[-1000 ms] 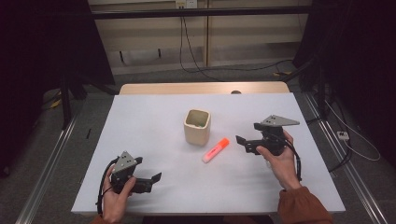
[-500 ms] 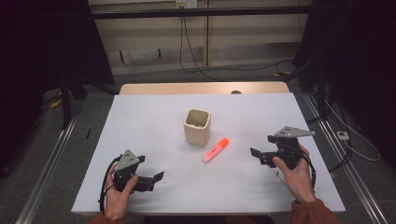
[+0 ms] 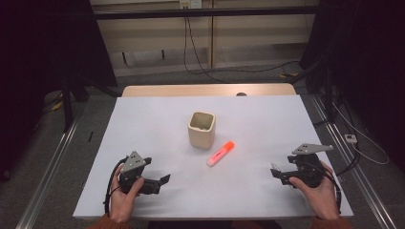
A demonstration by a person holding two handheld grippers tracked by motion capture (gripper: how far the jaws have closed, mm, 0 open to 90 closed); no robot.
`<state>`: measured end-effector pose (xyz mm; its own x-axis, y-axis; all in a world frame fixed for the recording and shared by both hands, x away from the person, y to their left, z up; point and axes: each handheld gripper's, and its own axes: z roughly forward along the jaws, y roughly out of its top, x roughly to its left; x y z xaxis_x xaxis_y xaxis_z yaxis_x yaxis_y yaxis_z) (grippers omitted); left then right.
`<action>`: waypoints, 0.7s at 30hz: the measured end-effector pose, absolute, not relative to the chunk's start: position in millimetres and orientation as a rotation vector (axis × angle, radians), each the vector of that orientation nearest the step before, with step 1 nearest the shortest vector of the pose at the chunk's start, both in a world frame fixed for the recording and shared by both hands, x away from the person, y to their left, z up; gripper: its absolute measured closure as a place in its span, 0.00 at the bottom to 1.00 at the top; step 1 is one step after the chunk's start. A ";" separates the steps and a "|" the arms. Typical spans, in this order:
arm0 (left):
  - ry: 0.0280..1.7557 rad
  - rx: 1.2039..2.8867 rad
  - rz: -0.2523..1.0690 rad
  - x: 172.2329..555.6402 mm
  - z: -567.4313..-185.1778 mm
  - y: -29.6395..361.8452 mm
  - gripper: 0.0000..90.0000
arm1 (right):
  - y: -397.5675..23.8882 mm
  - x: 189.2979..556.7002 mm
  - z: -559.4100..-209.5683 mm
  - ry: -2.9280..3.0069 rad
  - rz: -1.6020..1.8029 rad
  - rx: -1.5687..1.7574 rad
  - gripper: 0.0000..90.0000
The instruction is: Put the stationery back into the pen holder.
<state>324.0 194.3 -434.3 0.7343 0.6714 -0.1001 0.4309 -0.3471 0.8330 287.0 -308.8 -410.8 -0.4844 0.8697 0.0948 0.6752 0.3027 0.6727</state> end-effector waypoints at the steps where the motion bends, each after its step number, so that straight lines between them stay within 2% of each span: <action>1: 0.845 1.992 0.322 323.3 -434.2 194.4 0.05 | -310.7 286.0 -411.3 2.301 0.961 1.417 0.17; 4: 0.847 1.991 0.328 322.2 -434.1 195.8 0.05 | -315.0 283.4 -413.3 2.328 0.936 1.432 0.19; 7: 0.852 1.994 0.331 321.0 -433.9 197.2 0.05 | -317.6 280.3 -414.6 2.375 0.902 1.442 0.31; 13: 0.859 1.996 0.340 319.4 -433.7 199.4 0.05 | -320.6 277.6 -418.8 2.414 0.830 1.476 0.38; 21: 0.866 1.994 0.338 318.7 -434.1 199.6 0.05 | -325.6 272.2 -423.1 2.430 0.767 1.503 0.56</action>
<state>318.7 199.6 -434.1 0.7167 0.6906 -0.0973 0.4424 -0.3423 0.8289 272.2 -325.6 -423.1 -0.4714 0.8748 0.1116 0.7802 0.3547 0.5152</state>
